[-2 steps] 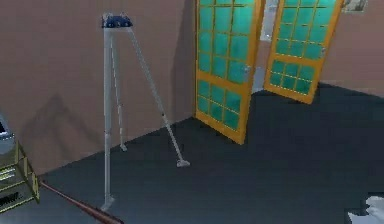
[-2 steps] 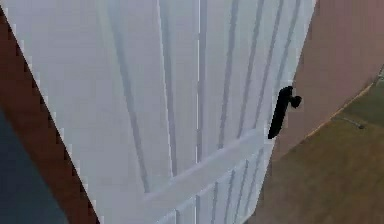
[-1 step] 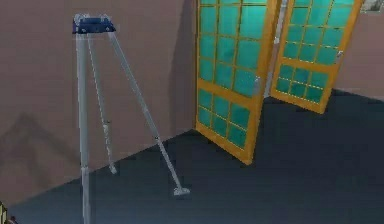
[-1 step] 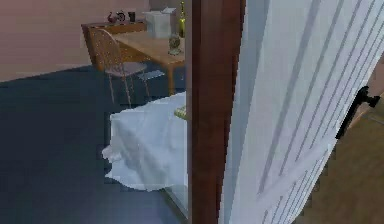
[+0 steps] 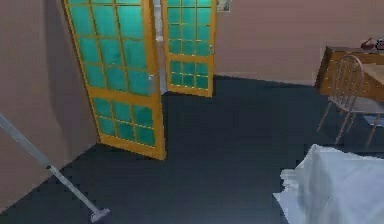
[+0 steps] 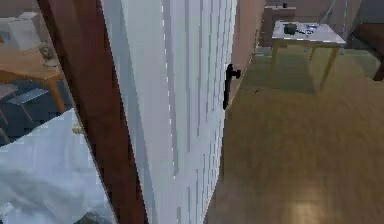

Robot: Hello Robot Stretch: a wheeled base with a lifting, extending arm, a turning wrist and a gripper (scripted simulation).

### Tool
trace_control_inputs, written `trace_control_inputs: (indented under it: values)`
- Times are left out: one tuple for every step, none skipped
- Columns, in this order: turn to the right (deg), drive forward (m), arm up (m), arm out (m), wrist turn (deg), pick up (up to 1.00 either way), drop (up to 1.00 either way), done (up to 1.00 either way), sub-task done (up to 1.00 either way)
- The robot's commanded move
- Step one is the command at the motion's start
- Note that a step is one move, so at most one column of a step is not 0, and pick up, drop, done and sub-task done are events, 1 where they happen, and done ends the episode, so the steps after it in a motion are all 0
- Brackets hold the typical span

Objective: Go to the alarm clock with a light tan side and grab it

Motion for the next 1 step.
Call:
trace_control_inputs:
  values:
    - [0.0, 1.0, 0.0, 0.0, 0.0, 0.0, 0.0, 0.0, 0.0]
